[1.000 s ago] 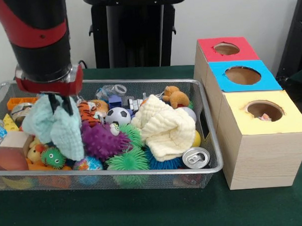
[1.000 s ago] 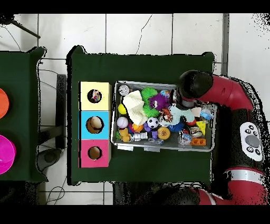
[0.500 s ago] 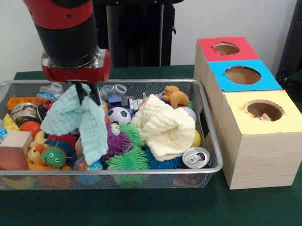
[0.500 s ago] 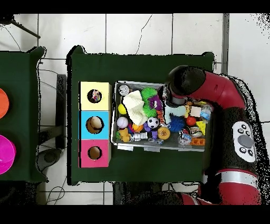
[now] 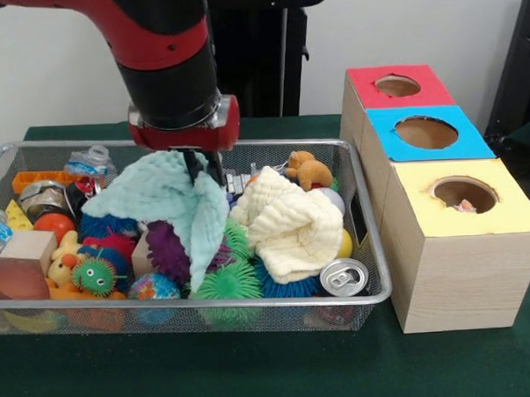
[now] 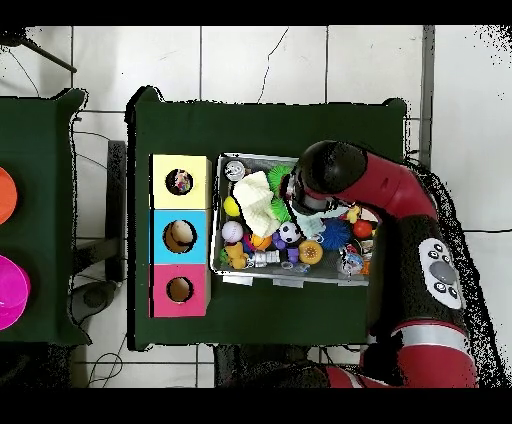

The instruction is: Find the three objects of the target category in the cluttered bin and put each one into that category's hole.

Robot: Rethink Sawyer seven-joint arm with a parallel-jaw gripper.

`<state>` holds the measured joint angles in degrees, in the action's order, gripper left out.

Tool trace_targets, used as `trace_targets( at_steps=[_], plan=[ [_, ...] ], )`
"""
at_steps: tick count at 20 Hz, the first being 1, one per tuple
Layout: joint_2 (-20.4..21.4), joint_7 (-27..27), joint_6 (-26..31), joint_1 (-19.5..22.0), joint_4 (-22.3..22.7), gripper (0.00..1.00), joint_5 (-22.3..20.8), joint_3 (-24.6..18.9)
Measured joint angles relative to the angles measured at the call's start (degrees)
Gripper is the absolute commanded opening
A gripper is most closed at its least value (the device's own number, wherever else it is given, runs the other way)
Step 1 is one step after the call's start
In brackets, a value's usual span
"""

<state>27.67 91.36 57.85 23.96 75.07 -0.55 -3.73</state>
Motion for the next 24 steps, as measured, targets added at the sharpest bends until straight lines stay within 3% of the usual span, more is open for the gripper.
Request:
trace_targets(
  at_steps=[11, 24],
  plan=[
    [0.17, 3.80, -3.73, -3.09, 5.02, 0.00, 4.64, 2.35],
    [2.00, 11.32, -2.66, -11.17, 4.90, 0.00, 9.08, 6.55]
  ],
)
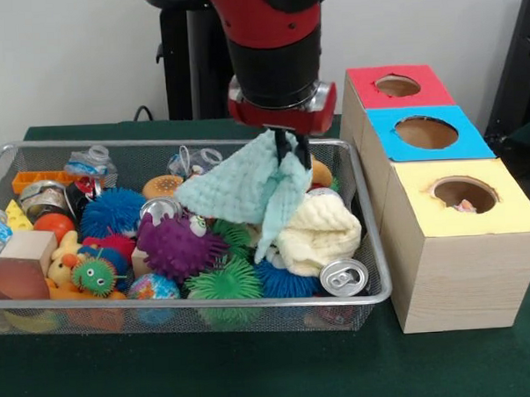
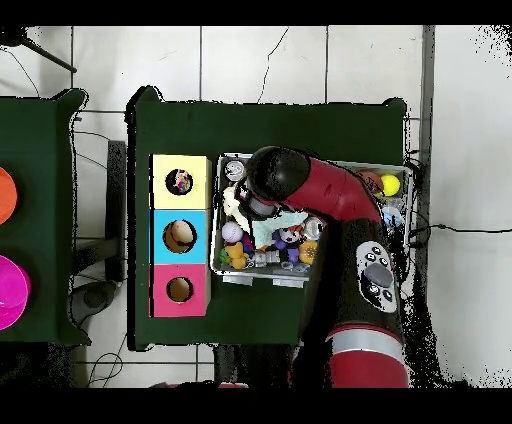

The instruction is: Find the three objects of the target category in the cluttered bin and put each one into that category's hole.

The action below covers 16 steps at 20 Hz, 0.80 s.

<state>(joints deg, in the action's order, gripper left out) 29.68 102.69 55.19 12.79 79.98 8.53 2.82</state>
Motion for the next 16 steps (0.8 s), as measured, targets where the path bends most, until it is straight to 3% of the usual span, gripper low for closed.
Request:
trace_targets(
  at_steps=[3, 8, 16],
  plan=[
    [1.01, 0.97, 2.54, -1.17, -0.37, 0.00, -0.09, 0.69],
    [3.36, 0.99, 11.37, -0.37, -2.46, 0.00, -0.98, 1.47],
    [5.66, 0.99, 16.12, 3.18, -5.49, 0.00, -3.30, 1.66]
  ],
)
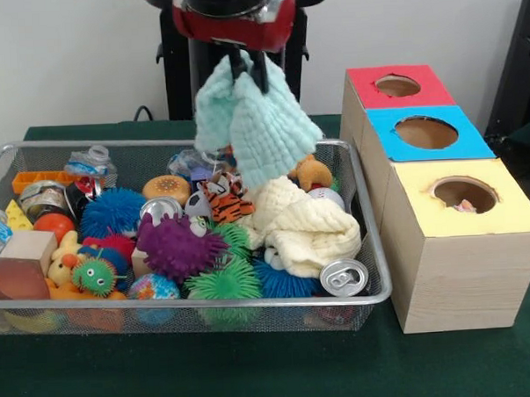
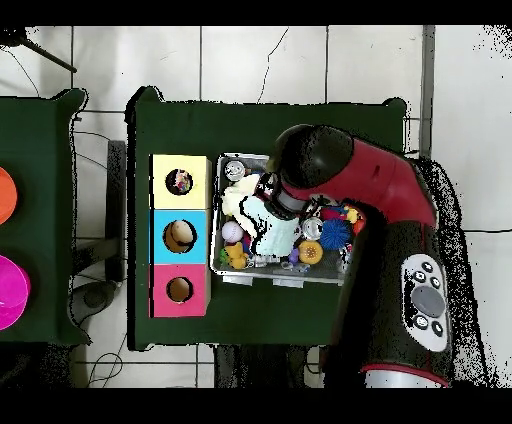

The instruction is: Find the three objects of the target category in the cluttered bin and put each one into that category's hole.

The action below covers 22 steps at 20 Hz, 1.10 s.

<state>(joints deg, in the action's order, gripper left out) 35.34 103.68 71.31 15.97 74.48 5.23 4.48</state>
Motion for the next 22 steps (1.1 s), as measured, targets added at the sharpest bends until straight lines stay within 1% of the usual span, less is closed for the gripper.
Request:
trace_targets(
  at_steps=[3, 9, 22],
  plan=[
    [0.60, 0.00, -0.01, 1.54, -0.95, 0.00, -1.04, 0.00],
    [0.99, 0.00, -0.01, 2.74, -1.55, 0.00, -2.05, 0.01],
    [2.24, 0.00, 0.01, 2.56, -1.54, 0.00, -2.47, 0.00]
  ],
)
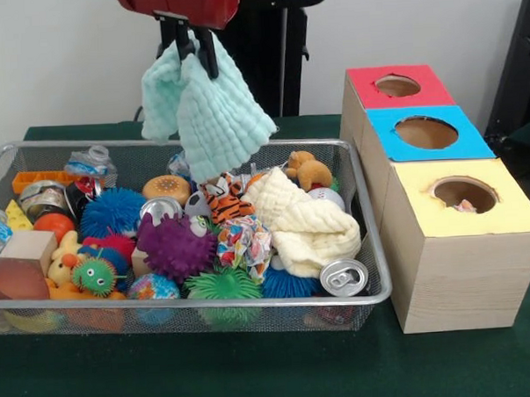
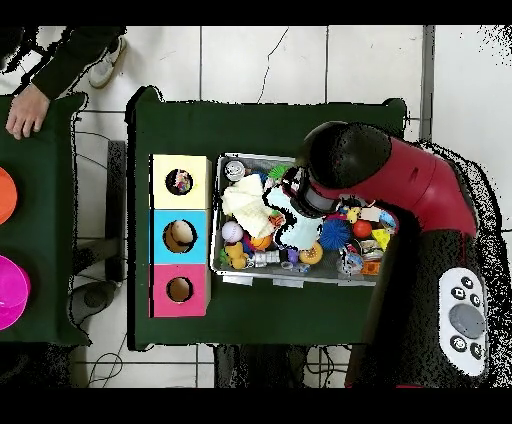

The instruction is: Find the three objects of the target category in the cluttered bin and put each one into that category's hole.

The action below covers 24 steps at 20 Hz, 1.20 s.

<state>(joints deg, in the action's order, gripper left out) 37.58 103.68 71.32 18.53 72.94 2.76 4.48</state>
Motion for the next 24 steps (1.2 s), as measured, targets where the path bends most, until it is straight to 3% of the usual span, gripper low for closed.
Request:
trace_targets(
  at_steps=[15, 24],
  plan=[
    [-0.03, 0.00, 4.27, 0.12, -1.91, 0.00, -0.35, -0.04],
    [-0.29, -0.01, 5.01, 3.96, -3.21, 0.00, -2.94, -0.37]
  ],
)
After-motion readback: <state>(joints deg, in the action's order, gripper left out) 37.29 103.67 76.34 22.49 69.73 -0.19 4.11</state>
